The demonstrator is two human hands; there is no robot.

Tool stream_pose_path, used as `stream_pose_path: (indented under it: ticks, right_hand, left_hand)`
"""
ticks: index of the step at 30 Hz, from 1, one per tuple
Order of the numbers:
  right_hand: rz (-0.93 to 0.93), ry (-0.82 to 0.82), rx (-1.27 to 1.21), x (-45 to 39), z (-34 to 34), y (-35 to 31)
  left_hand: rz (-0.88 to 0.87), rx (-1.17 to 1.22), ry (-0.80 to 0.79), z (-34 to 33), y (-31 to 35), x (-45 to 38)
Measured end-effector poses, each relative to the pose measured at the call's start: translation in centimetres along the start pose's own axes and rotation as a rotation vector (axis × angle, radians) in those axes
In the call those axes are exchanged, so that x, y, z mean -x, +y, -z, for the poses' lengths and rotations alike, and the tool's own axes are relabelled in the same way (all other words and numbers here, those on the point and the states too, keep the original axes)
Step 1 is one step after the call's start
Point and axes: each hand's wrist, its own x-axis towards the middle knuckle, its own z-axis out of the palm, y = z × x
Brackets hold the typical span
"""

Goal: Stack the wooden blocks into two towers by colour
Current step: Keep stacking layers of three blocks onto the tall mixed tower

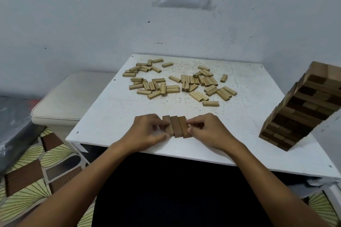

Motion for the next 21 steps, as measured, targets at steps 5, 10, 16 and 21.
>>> stream_pose_path:
  ticks: [5, 10, 16, 21]
  right_hand:
    - [0.114, -0.099, 0.045, -0.4, 1.3, 0.3]
    - [0.149, -0.223, 0.094, -1.4, 1.4, 0.5]
    - [0.193, -0.092, 0.115, -1.2, 0.4, 1.1]
    - [0.183, -0.160, 0.115, -1.0, 1.0, 1.2]
  left_hand:
    - [0.023, -0.060, -0.034, 0.2, -0.7, -0.3]
    - [0.016, -0.065, -0.033, -0.6, 0.2, -1.0]
    - [-0.052, -0.062, -0.048, -0.7, 0.1, -1.7]
    - [-0.087, -0.053, -0.056, -0.4, -0.2, -2.0]
